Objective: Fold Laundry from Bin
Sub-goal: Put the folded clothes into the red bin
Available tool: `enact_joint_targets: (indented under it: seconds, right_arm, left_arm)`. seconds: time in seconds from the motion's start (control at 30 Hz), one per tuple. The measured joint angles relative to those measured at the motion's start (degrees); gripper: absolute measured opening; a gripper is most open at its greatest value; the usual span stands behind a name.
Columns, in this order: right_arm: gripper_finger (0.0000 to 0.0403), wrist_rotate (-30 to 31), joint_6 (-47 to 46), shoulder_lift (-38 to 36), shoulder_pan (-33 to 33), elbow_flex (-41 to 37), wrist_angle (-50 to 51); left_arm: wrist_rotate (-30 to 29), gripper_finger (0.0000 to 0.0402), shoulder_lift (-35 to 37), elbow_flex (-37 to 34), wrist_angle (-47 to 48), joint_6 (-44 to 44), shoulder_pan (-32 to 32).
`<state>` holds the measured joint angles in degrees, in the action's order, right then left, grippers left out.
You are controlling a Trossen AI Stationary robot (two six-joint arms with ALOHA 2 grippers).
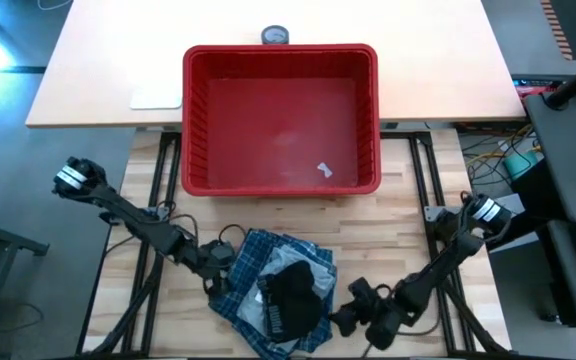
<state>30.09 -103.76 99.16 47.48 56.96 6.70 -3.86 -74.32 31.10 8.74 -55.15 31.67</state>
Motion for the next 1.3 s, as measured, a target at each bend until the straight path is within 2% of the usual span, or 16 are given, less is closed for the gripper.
enact_joint_targets:
  seconds: [0.1, 0.2, 0.37, 0.5, 0.63, 0.77, 0.87, 0.97, 1.07, 1.2, 1.3]
  right_arm:
    - [0.0325, -0.01, -0.81, 1.87, -2.05, -2.13, -4.15]
    - [0.0325, 0.33, 2.76, 3.03, -4.50, -3.42, -11.02]
    - [0.0325, -1.05, 9.51, 4.23, -9.79, -4.84, -18.25]
    - [0.0325, -2.12, 14.08, 4.23, -15.45, -6.70, -21.84]
    - [0.0325, -5.59, 20.32, 4.23, -20.05, -8.16, -31.13]
    - [0.0324, -10.11, 21.99, 4.58, -23.39, -8.22, -31.64]
    - [0.0310, -11.18, 22.03, 5.95, -25.11, -7.68, -33.11]
    - [0.0273, -12.90, 22.05, 7.95, -26.16, -6.40, -35.20]
    - [0.0214, -13.65, 22.18, 9.81, -26.70, -4.49, -35.04]
    - [0.0109, -13.48, 22.18, 11.25, -26.88, -2.01, -33.43]
    - [0.0032, -13.41, 23.35, 10.86, -26.97, 0.55, -27.72]
  left_arm:
    - [-0.58, 0.0319, -0.22, -5.32, -7.98, -2.74, -0.60]
    - [-1.44, 0.0319, -1.54, -8.57, -12.76, -4.22, -1.17]
    - [-1.46, 0.0313, -4.16, -10.46, -20.52, -4.86, -2.82]
    - [0.73, 0.0297, -6.73, -10.26, -24.61, -5.04, -4.24]
    - [0.83, 0.0255, -8.89, -9.97, -25.00, -7.00, -5.16]
    - [0.66, 0.0193, -10.24, -9.98, -25.76, -7.39, -5.57]
    - [-0.15, 0.0133, -10.69, -10.13, -27.06, -7.49, -5.74]
    - [-0.76, 0.0068, -10.85, -10.15, -27.40, -7.51, -6.05]
    - [-0.55, 0.0017, -11.04, -10.15, -27.39, -7.52, -6.61]
    - [-0.28, 0.0019, -11.11, -10.15, -27.43, -7.90, -7.02]
    - [-0.08, 0.0017, -10.98, -10.14, -27.41, -8.96, -7.05]
